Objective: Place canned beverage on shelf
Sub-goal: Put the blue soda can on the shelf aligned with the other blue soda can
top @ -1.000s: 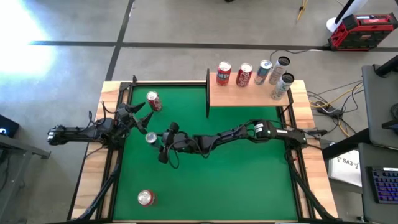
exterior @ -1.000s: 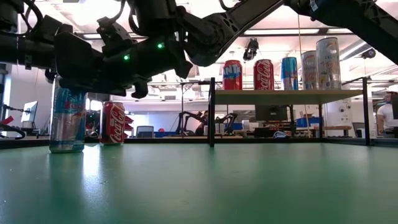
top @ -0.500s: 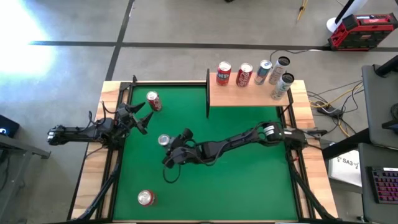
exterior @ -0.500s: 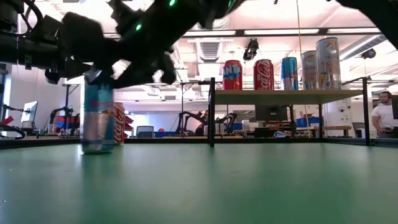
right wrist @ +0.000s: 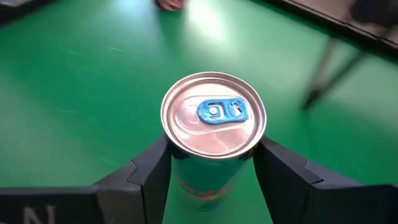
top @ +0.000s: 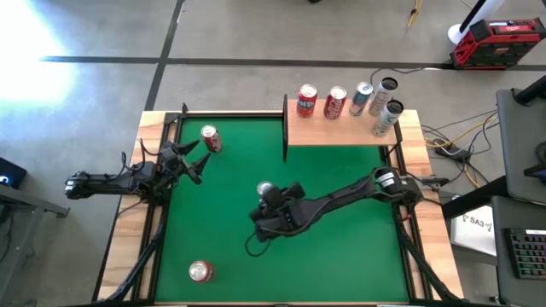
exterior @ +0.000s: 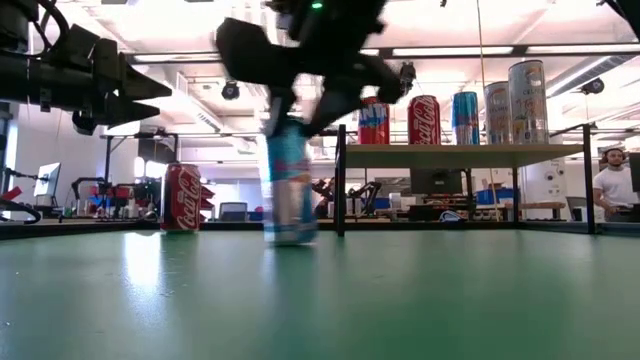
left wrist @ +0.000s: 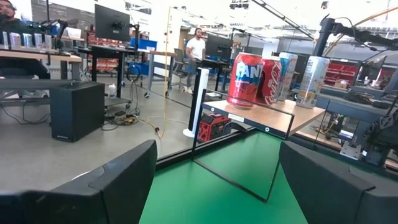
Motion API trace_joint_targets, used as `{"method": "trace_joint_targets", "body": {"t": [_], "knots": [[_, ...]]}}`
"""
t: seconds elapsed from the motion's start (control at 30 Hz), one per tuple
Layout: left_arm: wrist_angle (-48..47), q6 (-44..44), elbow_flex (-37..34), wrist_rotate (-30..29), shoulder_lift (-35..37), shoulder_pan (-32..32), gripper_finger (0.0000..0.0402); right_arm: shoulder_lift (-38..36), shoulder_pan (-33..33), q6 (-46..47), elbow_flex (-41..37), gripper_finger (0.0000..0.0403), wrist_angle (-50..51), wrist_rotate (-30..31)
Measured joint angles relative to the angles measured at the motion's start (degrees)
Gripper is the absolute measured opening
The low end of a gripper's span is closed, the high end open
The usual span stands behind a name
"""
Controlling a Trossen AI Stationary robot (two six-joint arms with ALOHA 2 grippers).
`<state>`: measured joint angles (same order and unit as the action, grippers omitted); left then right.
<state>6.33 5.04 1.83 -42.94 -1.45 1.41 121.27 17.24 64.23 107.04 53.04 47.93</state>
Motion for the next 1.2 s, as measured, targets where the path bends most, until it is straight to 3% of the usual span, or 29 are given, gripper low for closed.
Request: {"method": "trace_joint_targets", "body": {"t": [0.33, 0.7, 0.9, 1.2], "knots": [[0.0, 0.0, 0.0, 0.0, 0.0, 0.0, 0.0324, -2.7, 4.1, 29.6, -2.6, 0.0185, 25.4, -0.5], [0.0, 0.0, 0.0, 0.0, 0.0, 0.0, 0.0324, -8.7, 6.3, 48.1, -13.6, 0.0176, 29.9, -1.9], [0.0, 0.0, 0.0, 0.0, 0.0, 0.0, 0.0324, -12.9, 6.5, 53.9, -21.3, 0.0143, 27.3, -2.9], [0.0, 0.0, 0.0, 0.0, 0.0, 0.0, 0.0324, -14.3, 5.7, 49.8, -23.3, 0.0114, 24.4, -2.5]]}}
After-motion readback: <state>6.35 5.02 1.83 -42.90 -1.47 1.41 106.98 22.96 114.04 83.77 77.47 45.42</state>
